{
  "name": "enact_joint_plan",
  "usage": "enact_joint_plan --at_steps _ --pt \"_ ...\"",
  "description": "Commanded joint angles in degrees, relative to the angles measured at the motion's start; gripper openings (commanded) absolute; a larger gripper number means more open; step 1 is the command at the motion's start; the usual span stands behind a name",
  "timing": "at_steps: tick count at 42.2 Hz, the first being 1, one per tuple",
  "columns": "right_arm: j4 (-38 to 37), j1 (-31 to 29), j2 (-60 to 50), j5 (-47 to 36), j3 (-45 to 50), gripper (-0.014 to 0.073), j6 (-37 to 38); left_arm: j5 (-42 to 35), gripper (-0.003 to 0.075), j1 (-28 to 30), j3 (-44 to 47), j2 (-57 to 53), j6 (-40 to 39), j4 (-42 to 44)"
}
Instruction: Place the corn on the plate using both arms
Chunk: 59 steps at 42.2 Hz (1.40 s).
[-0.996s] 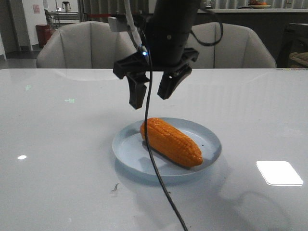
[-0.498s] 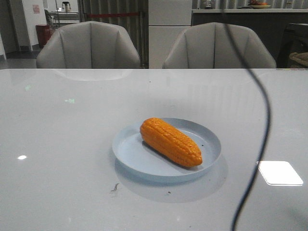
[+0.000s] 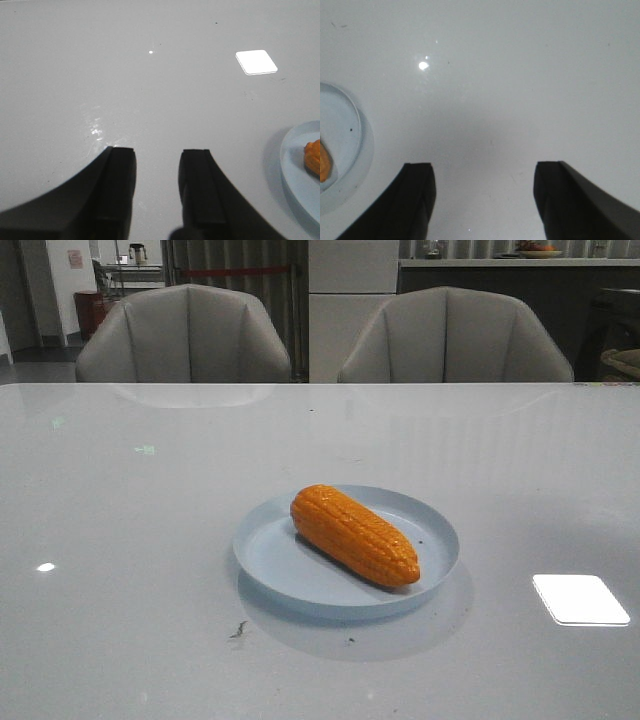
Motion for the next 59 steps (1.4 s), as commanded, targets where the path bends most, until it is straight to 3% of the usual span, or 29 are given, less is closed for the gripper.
enact_joint_plan --at_steps 1,6,19,54,59 --pt "2.2 -0.5 -6.0 -5.5 5.5 0.0531 -0.6 -5.1 0.0305 -0.1 -1.6 -0.7 0.0 -3.4" --pt "3.1 -0.5 -10.8 -6.5 10.9 0.0531 -0.6 -6.3 0.0294 -0.1 -1.6 -0.7 0.0 -4.4" --pt "3.0 -0.5 -13.6 -8.7 13.1 0.0531 -0.6 -6.4 0.0091 -0.1 -1.6 -0.7 0.0 -4.4" --pt "3.0 -0.5 -13.6 -8.4 13.1 0.0531 -0.6 -6.4 0.0094 -0.1 -1.5 -1.2 0.0 -4.5" --pt "3.0 -0.5 -13.6 -8.3 13.1 0.0531 -0.6 -6.4 0.0094 -0.2 -0.2 -4.3 -2.6 0.7"
